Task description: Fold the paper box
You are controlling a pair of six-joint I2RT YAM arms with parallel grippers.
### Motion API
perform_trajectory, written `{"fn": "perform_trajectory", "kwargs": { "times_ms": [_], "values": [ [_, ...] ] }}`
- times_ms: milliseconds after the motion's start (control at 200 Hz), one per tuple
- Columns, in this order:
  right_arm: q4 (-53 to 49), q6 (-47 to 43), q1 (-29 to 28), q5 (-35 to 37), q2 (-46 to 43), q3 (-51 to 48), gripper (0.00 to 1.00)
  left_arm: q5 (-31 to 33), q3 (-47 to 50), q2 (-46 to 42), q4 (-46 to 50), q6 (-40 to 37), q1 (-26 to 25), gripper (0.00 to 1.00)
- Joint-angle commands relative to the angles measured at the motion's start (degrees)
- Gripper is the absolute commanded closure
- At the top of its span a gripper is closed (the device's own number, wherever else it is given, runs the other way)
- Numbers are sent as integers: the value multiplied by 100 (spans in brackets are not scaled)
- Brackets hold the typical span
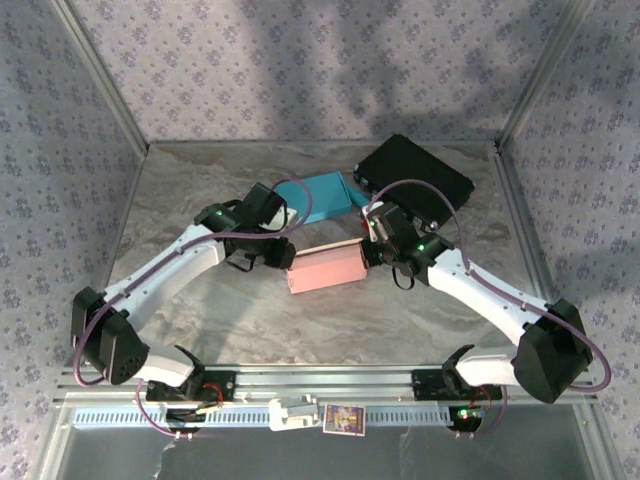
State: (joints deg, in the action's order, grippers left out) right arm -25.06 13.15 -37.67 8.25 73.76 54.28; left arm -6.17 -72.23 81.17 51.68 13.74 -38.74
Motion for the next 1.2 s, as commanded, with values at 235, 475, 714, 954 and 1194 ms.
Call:
{"fn": "perform_trajectory", "kwargs": {
  "times_ms": [235, 475, 714, 954, 1194],
  "values": [
    [-476, 100, -42, 47, 139, 56, 100, 37, -259, 257, 132, -284, -28, 83],
    [-497, 127, -40, 73, 130, 59, 100, 11, -269, 264, 155, -257, -28, 92],
    [-594, 251, -77, 279, 148, 145, 100, -167, -479, 405, 346, 194, -20, 100],
    [-618, 586, -242, 538, 170, 206, 100, -527, -477, 523, 360, 1325, -6, 100],
    [-709, 782, -451, 771, 294, 328, 100, -799, -647, 690, 499, 1922, 104, 100]
  ]
}}
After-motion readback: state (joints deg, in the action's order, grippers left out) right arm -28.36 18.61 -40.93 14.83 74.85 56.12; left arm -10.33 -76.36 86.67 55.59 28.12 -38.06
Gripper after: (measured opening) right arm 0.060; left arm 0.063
